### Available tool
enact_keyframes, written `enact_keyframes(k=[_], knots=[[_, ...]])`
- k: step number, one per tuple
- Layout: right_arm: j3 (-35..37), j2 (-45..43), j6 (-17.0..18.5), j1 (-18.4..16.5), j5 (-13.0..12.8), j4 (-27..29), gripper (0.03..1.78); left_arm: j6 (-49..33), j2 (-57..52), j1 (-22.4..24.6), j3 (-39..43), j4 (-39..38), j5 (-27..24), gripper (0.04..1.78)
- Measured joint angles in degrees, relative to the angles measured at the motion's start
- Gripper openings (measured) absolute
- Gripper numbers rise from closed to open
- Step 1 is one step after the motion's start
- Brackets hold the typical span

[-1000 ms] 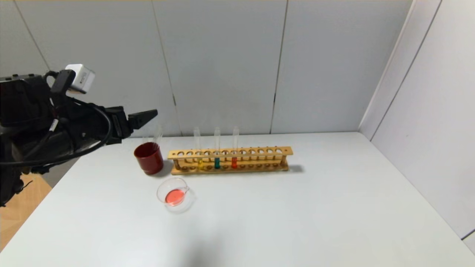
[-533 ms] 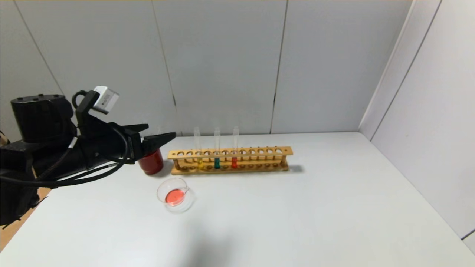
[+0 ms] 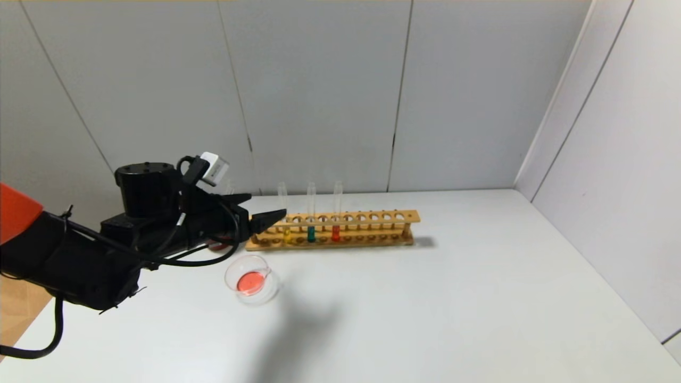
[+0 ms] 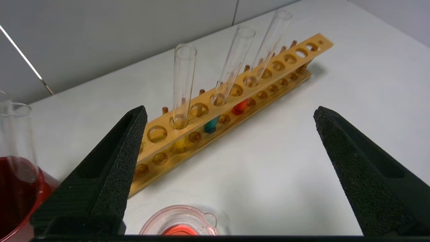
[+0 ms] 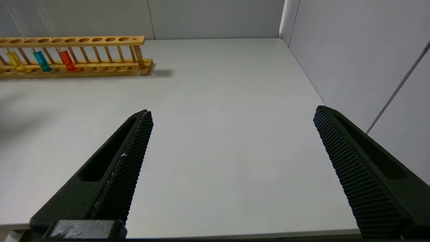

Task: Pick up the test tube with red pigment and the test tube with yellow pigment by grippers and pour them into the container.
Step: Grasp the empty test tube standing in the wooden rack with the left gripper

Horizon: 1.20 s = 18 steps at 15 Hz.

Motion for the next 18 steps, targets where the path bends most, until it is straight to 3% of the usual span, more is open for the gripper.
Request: enact_keyframes(k=[18], knots=[[0.0, 0.0, 0.0, 0.0, 0.0, 0.0, 1.75, 0.0, 18.5, -0.4, -18.2, 4.3, 1.8, 1.75]])
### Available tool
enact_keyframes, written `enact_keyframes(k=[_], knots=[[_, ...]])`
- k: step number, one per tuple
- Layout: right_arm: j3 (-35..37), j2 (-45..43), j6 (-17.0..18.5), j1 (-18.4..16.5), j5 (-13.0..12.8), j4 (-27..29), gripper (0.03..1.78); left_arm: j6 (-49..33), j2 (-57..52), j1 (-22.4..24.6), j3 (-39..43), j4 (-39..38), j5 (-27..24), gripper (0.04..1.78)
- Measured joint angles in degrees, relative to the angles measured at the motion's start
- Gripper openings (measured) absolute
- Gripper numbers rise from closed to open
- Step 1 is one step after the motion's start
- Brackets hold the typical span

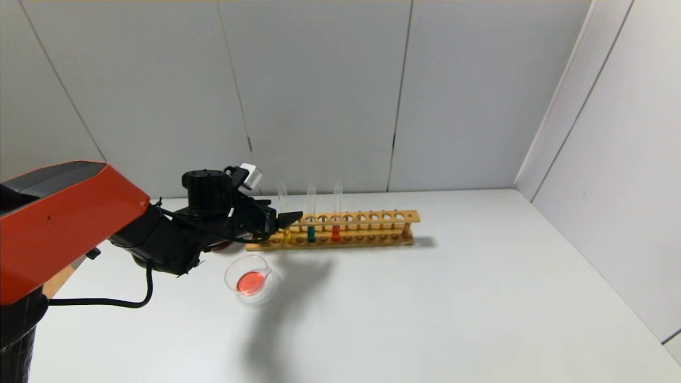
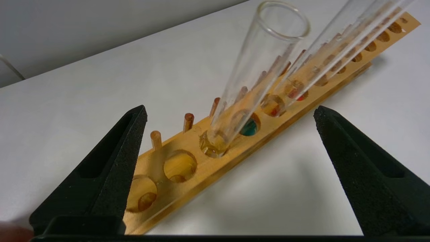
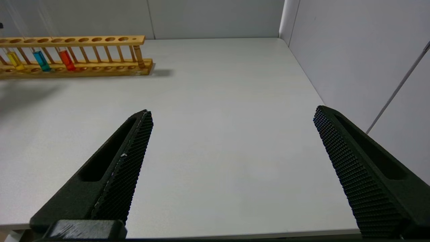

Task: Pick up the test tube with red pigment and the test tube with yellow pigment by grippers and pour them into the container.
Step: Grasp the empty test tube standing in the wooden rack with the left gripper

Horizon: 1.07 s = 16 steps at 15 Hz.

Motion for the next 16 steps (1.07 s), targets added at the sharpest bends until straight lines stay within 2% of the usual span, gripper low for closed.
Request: enact_keyframes(k=[5, 7, 9, 14, 15, 16], knots=[[0.0, 0.0, 0.0, 0.0, 0.0, 0.0, 1.75, 0.0, 1.5, 0.2, -2.5, 1.2, 0.0, 1.74], [0.0, 0.0, 0.0, 0.0, 0.0, 0.0, 1.75, 0.0, 2.1, 0.2, -3.1, 1.2, 0.0, 1.64], [0.0, 0.0, 0.0, 0.0, 0.0, 0.0, 1.75, 0.0, 2.6, -0.2, -3.4, 1.3, 0.0, 1.44], [0.0, 0.0, 0.0, 0.0, 0.0, 0.0, 1.75, 0.0, 3.1, -0.7, -3.4, 1.3, 0.0, 0.58], [0.0, 0.0, 0.0, 0.0, 0.0, 0.0, 1.75, 0.0, 3.1, -0.8, -3.3, 1.2, 0.0, 0.43], [0.0, 0.0, 0.0, 0.0, 0.0, 0.0, 1.75, 0.0, 3.0, -0.7, -3.2, 1.1, 0.1, 0.35]])
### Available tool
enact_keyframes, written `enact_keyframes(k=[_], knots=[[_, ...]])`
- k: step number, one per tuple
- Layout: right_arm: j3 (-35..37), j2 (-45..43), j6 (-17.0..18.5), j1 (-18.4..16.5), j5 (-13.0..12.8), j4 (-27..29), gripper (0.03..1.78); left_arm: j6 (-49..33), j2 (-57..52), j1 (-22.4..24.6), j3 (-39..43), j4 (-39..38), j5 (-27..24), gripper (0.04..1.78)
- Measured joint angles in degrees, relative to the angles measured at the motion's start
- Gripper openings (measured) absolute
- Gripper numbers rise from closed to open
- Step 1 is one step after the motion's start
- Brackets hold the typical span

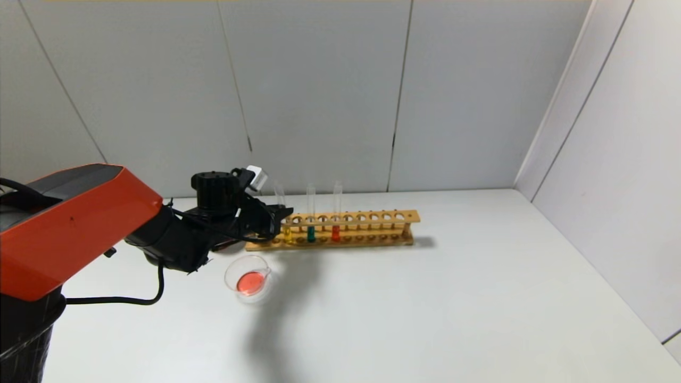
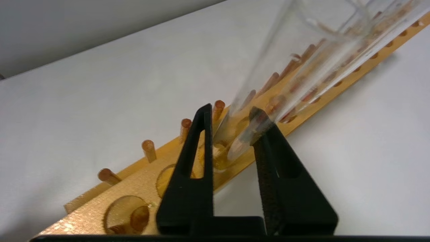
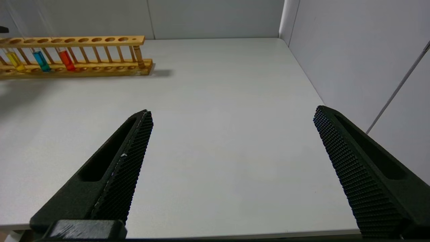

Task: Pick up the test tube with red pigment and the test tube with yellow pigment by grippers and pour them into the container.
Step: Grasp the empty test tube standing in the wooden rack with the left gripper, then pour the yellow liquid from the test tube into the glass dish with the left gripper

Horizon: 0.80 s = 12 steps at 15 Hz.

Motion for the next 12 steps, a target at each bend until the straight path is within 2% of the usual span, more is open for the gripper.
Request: enact_keyframes(k=[6, 12], knots=[[0.0, 0.0, 0.0, 0.0, 0.0, 0.0, 1.75, 0.1, -4.1, 0.0, 0.0, 2.4, 0.0, 0.31], [0.0, 0.0, 0.0, 0.0, 0.0, 0.0, 1.75, 0.5, -15.1, 0.1, -6.5, 14.5, 0.3, 0.31]])
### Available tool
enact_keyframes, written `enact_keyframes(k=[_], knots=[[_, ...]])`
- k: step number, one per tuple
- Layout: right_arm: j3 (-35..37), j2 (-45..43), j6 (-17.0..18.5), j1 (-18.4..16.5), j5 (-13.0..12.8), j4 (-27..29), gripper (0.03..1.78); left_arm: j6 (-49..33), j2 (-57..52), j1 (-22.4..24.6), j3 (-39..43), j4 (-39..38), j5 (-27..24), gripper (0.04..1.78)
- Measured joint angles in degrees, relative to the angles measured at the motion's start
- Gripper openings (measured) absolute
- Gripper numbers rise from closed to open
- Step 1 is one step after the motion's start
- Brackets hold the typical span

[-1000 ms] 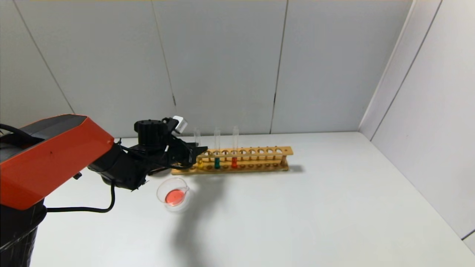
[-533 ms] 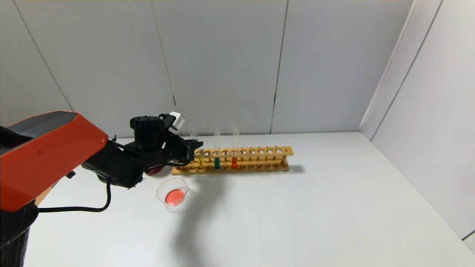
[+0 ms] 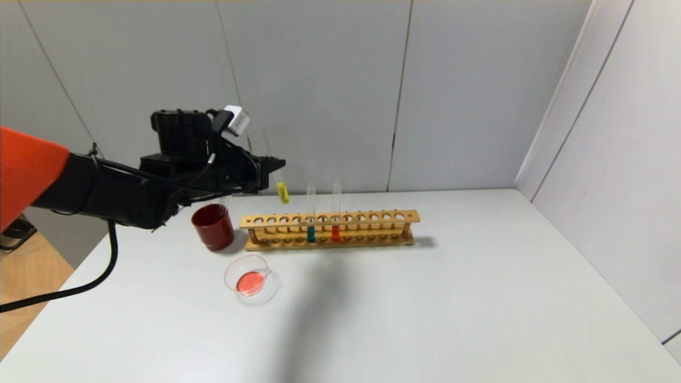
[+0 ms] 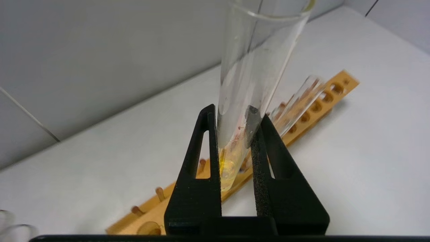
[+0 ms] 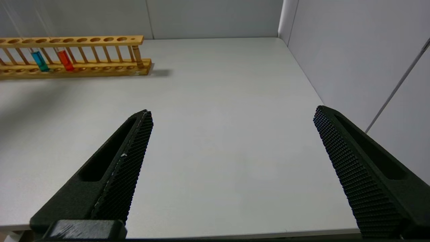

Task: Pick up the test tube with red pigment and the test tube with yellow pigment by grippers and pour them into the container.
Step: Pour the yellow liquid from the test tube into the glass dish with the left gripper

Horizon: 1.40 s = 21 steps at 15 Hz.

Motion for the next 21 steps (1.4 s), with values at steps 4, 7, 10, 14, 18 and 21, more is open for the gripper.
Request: enact_keyframes(k=[4, 7, 10, 14, 18, 21], knots=[[0.0, 0.0, 0.0, 0.0, 0.0, 0.0, 1.75, 4.5, -8.5, 0.3, -1.2, 6.3, 0.4, 0.31], [0.0, 0.0, 0.0, 0.0, 0.0, 0.0, 1.75, 9.3, -15.1, 2.1, 3.0, 10.1, 1.2, 0.31], [0.0, 0.0, 0.0, 0.0, 0.0, 0.0, 1.75, 18.9, -21.3, 4.9, 10.3, 14.4, 3.6, 0.31], [0.0, 0.0, 0.0, 0.0, 0.0, 0.0, 1.75, 35.4, -26.0, 8.9, 19.8, 14.6, 8.7, 0.31], [0.0, 0.0, 0.0, 0.0, 0.0, 0.0, 1.75, 52.2, -25.3, 11.2, 24.6, 14.3, 14.3, 0.31], [0.0, 0.0, 0.0, 0.0, 0.0, 0.0, 1.75, 60.4, -23.1, 11.3, 26.0, 14.3, 18.9, 0.31]])
